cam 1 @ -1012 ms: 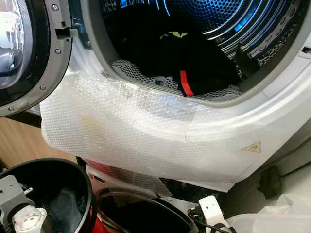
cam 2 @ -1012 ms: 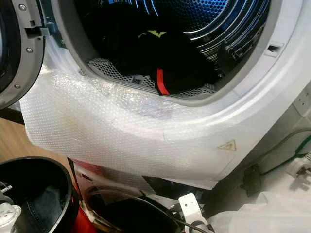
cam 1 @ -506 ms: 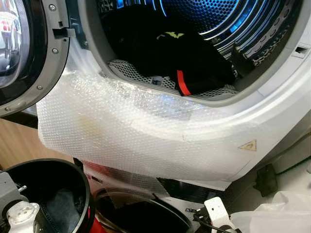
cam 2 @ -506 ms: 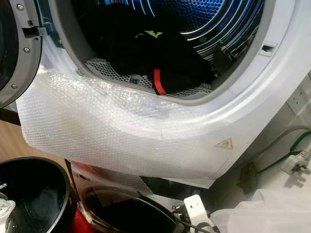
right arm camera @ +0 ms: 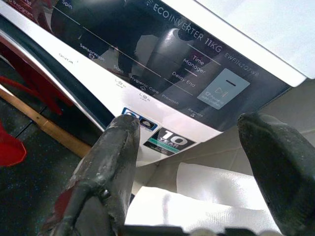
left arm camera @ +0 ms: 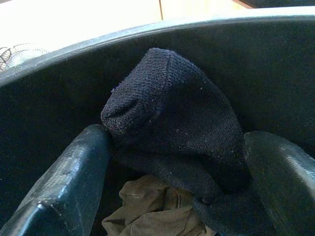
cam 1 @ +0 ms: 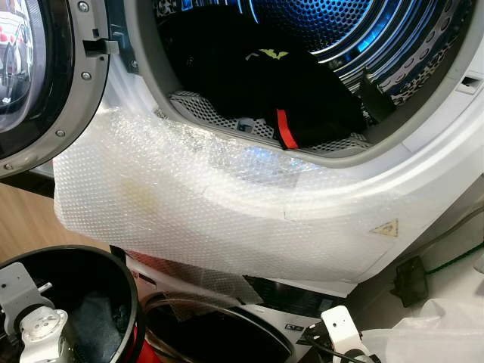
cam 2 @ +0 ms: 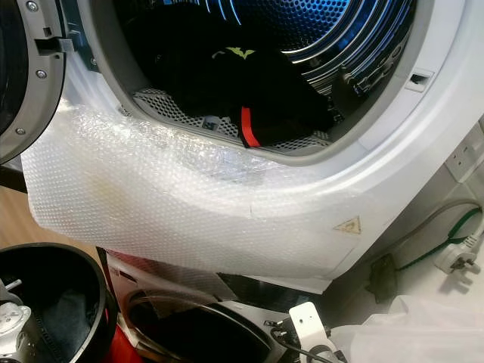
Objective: Clothes washing
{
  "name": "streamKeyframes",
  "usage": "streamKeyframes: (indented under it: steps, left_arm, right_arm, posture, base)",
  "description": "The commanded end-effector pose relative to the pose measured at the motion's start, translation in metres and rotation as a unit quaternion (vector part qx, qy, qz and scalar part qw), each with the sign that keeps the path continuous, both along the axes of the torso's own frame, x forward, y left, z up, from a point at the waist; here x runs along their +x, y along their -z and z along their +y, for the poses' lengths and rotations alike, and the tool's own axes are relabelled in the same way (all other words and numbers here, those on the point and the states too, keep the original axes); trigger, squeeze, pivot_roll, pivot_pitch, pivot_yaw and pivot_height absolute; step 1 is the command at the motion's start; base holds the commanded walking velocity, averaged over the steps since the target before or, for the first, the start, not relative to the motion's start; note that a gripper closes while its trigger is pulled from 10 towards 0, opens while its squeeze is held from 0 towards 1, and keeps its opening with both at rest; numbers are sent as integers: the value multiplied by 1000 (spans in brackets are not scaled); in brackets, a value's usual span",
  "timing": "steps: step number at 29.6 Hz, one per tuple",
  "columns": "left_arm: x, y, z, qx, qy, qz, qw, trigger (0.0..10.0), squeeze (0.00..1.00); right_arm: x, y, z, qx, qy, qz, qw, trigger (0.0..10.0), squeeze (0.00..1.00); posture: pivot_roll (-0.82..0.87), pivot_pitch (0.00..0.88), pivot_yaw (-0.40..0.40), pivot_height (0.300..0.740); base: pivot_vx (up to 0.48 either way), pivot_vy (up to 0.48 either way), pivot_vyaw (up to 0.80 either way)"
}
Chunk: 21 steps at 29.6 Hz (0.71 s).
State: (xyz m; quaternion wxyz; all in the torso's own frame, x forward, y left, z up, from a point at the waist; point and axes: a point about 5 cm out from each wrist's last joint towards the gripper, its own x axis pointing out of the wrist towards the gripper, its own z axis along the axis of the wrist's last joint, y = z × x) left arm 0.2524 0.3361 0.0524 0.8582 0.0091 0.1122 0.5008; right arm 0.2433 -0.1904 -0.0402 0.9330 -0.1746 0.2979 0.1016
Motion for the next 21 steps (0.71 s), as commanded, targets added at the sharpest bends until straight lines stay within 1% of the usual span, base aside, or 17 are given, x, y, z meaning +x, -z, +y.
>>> streamKeyframes:
  steps: [1, 2, 3, 8, 21]
  left_arm:
    - [2, 1, -3, -2, 6, -3, 1000, 7020, 0]
    - [2, 1, -2, -2, 4, -4, 1000, 1686, 0]
    - [1, 2, -2, -3, 2, -6, 1000, 0, 0]
    - [1, 3, -3, -4, -3, -12, 1000, 0, 0]
    - [10, -9, 0, -2, -5, -39, 999, 0, 0]
  right_arm:
    - [-2, 0, -8, -7, 5, -1, 1000, 10000, 0]
    - [-2, 0, -9, -7, 5, -1, 1000, 10000, 0]
    - [-2, 0, -9, -7, 5, -1, 1000, 10000, 0]
    - [-3, 0, -9, -9, 3, -1, 1000, 10000, 0]
    - [-2, -1, -10, -9, 5, -2, 1000, 10000, 0]
  posture:
    - [97, 0, -171, 740]
    - [97, 0, -173, 740]
    - [97, 0, -174, 740]
    - [92, 0, -175, 740]
    - [76, 0, -170, 740]
  base:
    - [0, 0, 0]
    - [0, 0, 0]
    - [0, 0, 0]
    - [0, 0, 0]
    - [0, 0, 0]
